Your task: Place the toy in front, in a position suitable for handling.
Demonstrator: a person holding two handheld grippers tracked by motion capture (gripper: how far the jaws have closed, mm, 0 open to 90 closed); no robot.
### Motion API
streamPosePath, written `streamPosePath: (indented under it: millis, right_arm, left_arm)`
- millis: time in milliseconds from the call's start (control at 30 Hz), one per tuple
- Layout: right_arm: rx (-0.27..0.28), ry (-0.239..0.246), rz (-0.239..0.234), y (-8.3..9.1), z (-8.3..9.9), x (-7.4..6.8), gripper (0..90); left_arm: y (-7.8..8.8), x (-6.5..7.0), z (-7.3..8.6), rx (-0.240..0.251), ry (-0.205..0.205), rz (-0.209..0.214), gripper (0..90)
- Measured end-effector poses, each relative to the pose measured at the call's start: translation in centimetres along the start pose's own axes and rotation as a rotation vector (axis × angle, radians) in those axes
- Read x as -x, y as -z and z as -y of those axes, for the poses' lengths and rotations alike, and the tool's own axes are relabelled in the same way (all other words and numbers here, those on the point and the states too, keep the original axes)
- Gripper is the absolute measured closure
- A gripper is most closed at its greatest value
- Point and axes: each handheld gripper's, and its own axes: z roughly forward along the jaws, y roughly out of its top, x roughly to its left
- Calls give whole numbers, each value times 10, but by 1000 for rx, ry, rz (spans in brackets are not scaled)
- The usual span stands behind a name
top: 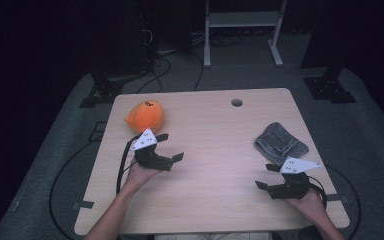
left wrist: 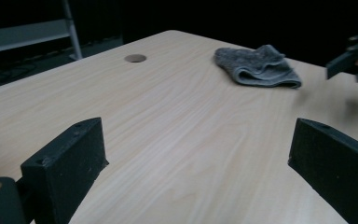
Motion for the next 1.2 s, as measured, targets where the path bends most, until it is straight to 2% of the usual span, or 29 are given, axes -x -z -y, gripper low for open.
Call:
streamPosePath:
  millis: [67, 300, 333, 500, 533, 567, 700, 767, 867, 967, 1000, 1133, 1200]
  right_arm:
    - [4, 6, -1, 0, 0, 0, 249]
    - [4, 4, -2, -1, -1, 0, 249]
    - [2, 4, -3, -1, -1, -1, 249]
    - [7, 6, -3, 0, -1, 0, 249]
    - [7, 5, -5, -1, -1, 0, 249]
    - [7, 5, -5, -1, -1, 0, 249]
    - [3, 7, -6, -1, -1, 0, 248]
    - [3, 6, -7, -1, -1, 0, 248]
    - [3, 6, -8, -2, -1, 0, 248]
    - [-1, 7, -10, -3, -1, 0, 248]
    - [-1, 7, -11, -3, -1, 0, 248]
    - [1, 5, -12, -2, -1, 0, 248]
    - [1, 5, -11, -2, -1, 0, 248]
  left_arm:
    - [1, -7, -1, 17, 7, -22, 39]
    - [5, -30, -11, 13, 9, -95, 34]
    - [8, -38, -13, 21, 7, -127, 37]
    - [14, -53, -16, 29, 22, -179, 38]
    - [17, -59, -16, 58, 24, -205, 55]
    - [17, -59, -16, 58, 24, -205, 55]
    - [20, -73, -15, 43, 45, -252, 47]
    - [22, -79, -16, 50, 57, -266, 47]
    - [25, -86, -15, 66, 55, -300, 55]
    - [25, -93, -11, 72, 75, -326, 55]
    - [25, -98, -8, 72, 89, -350, 55]
    - [24, -107, -9, 46, 98, -369, 56]
    - [23, -112, -11, 52, 101, -382, 57]
